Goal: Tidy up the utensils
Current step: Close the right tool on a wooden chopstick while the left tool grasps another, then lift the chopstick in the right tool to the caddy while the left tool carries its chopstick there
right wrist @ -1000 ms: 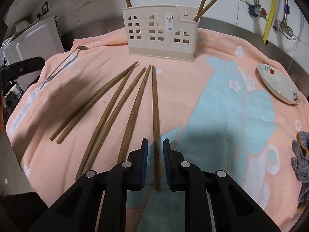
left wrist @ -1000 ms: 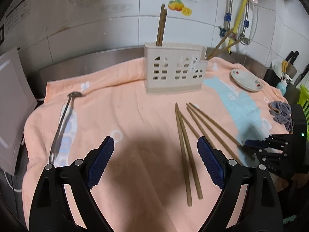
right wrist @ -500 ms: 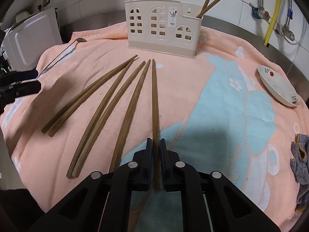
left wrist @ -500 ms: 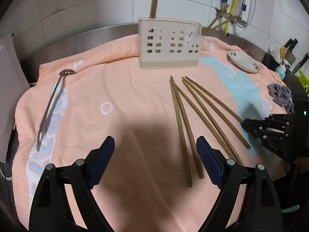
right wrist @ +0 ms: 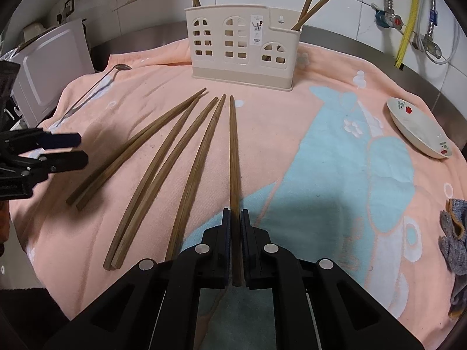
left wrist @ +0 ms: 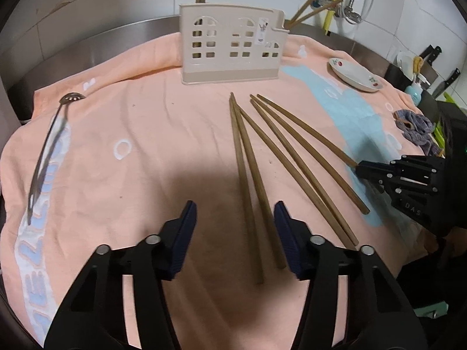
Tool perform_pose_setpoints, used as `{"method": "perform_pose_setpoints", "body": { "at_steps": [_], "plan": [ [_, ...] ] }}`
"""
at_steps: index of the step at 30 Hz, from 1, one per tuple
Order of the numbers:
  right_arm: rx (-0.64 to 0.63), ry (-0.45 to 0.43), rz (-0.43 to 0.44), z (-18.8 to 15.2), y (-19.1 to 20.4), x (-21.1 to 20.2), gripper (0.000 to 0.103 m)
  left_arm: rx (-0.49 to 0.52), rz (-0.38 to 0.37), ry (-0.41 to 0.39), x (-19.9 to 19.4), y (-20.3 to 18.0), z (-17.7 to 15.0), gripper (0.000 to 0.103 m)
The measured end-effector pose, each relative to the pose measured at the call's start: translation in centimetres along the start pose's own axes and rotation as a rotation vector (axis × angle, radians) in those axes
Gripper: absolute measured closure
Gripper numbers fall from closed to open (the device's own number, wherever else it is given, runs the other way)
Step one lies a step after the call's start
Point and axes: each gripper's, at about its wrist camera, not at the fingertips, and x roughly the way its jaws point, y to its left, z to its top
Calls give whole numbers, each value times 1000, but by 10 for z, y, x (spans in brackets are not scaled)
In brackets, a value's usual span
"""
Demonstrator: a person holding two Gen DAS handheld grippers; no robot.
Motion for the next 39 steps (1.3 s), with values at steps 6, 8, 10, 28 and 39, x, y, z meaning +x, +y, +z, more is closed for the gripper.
{"method": "perform_pose_setpoints", "body": {
  "at_steps": [6,8,10,28,39],
  "plan": [
    [12,-21,-1,2,-4,-7,96,11,-28,30,10,-6,-1,78],
    [15,-27,0,2,-5,-9,96,16,-31,36,12,-9,0,82],
    [20,-30,3,2,-5,-10,96,22,-32,45,14,-11,0,83],
    [35,-47,21,1,-6,-11,96,47,15,115,29,-12,2,92],
    [34,-54,27,2,-6,-13,96,67,44,119,31,-17,4,95]
  ]
}}
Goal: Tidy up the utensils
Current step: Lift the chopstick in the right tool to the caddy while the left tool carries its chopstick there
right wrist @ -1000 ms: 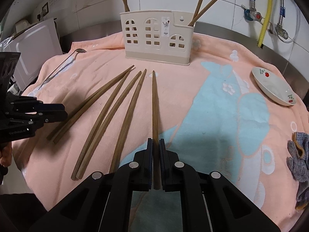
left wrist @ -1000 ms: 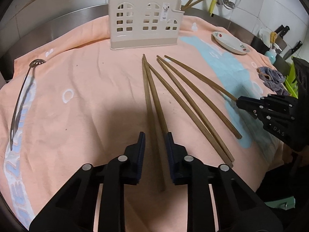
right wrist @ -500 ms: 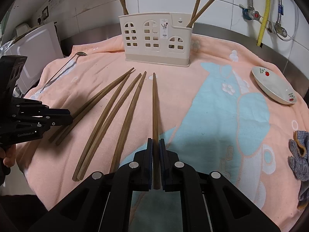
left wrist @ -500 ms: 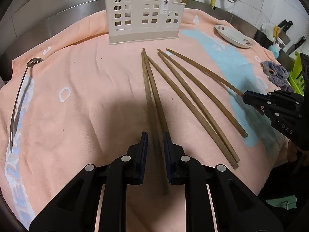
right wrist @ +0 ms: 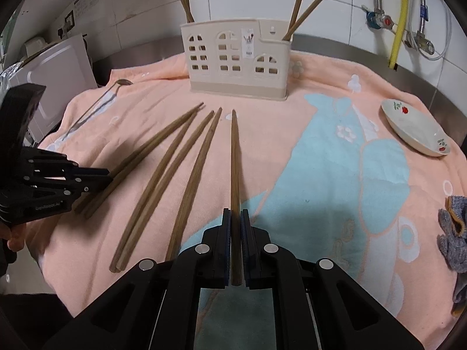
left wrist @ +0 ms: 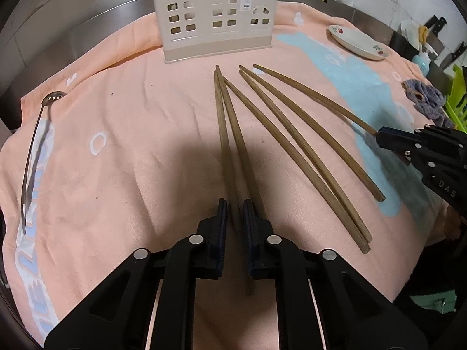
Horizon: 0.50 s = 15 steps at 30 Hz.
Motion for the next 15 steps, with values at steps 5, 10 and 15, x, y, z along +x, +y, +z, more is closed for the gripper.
{"method": "perform_pose_setpoints", "body": {
  "at_steps": [5,10,15],
  "plan": [
    [-14,-46,-13,11,2,-18,96,4,-6,-44,-15,0,5,96],
    [-32,-109,-23,31,4,-40,96,5,-8,-126,-44,6,20,96],
    [-64,-166,-16,58,9,-57,96,1,-25,-196,-69,12,35,97]
  ]
}}
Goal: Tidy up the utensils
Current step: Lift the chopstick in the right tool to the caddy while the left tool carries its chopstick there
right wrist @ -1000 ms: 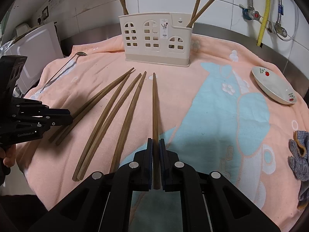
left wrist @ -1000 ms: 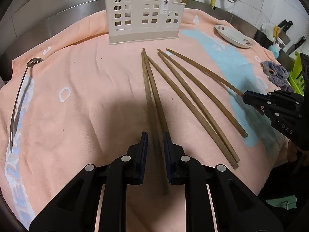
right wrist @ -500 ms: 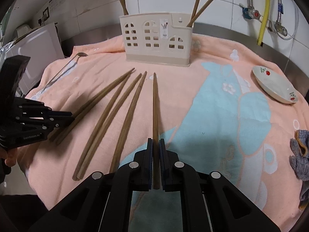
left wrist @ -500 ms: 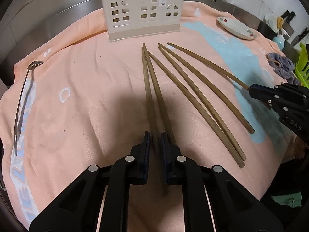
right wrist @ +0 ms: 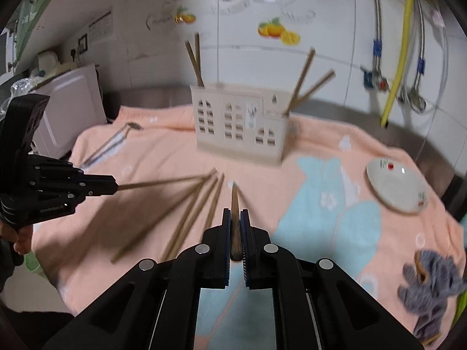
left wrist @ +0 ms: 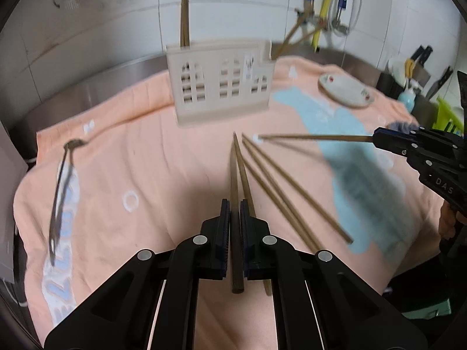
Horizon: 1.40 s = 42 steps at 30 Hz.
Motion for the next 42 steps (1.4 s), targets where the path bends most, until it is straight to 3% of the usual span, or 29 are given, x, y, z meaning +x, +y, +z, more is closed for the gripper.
{"method": "perform_pose_setpoints", "body": {
  "at_steps": [11,28,33,42],
  "plan": [
    [-73,-45,37,63,3,0,96,38,-3,-104,-15,1,44,98],
    [-64,-115,49,174,-37,-15,96,103,-38,-150,-18,8,135,98],
    [-63,-153,17,196,-49,-25,96,125,-34,-209,-37,5,163,98],
    [-38,-165,-17,216,-65,-5,96,118,-23,-353,-71,7,216,98]
  ]
}}
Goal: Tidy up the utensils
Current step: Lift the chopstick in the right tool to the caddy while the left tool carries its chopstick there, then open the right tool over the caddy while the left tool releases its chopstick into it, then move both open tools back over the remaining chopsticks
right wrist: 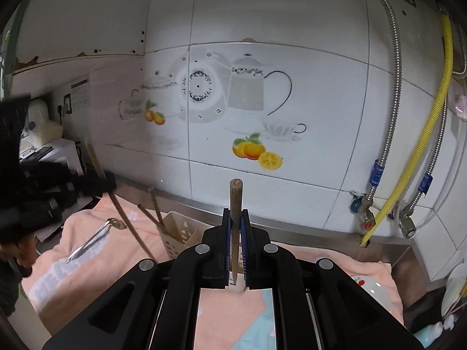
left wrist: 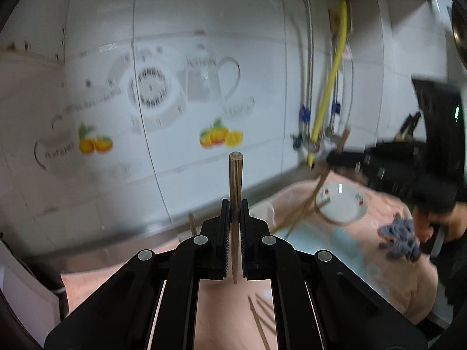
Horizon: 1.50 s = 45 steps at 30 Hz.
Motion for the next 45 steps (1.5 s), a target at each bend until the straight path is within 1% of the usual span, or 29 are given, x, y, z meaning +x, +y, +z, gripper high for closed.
{"method": "perform_pose_setpoints", "body": {
  "at_steps": [4,9,11,13,17,19,23,28,31,32,33,34,35,36,38,41,42,45],
  "plan": [
    [9,-16,-7,9,-4,9,96,7,45,-52,4,8,23,98],
    [5,-32,-21,17,-4,21,96,-10,99,-61,25,21,33,98],
    [11,-34,-22,16,-5,28,96,-23,112,-50,38,26,30,98],
    [20,-14,-13,11,-5,40,96,-41,110,-34,46,32,23,98],
    [27,34,-9,-4,-5,60,96,-76,96,28,66,41,6,98],
    [29,51,-8,-10,-5,65,96,-80,101,49,71,43,-1,97],
    [45,72,4,-17,-6,72,96,-98,87,78,75,47,-10,97],
    [50,94,10,-25,-4,77,96,-96,90,88,74,44,-16,96],
    [52,94,11,-28,-3,74,93,-92,89,85,66,42,-17,94],
    [53,91,10,-28,-3,72,88,-92,90,83,63,42,-16,91],
    [57,85,9,-28,-3,69,85,-93,91,78,59,41,-17,85],
    [61,79,9,-28,-3,65,84,-96,95,74,55,41,-17,82],
    [63,74,11,-29,-3,60,83,-101,97,66,49,40,-19,76],
    [62,68,13,-31,-2,54,82,-104,94,61,45,40,-20,71],
    [60,59,14,-36,1,43,78,-109,93,50,34,39,-25,64],
    [49,54,22,-50,9,24,73,-114,85,41,17,34,-36,57],
    [45,58,24,-57,13,18,72,-112,87,40,12,31,-42,52],
    [43,76,43,-81,23,6,67,-106,83,52,-1,24,-61,49]
  ]
}}
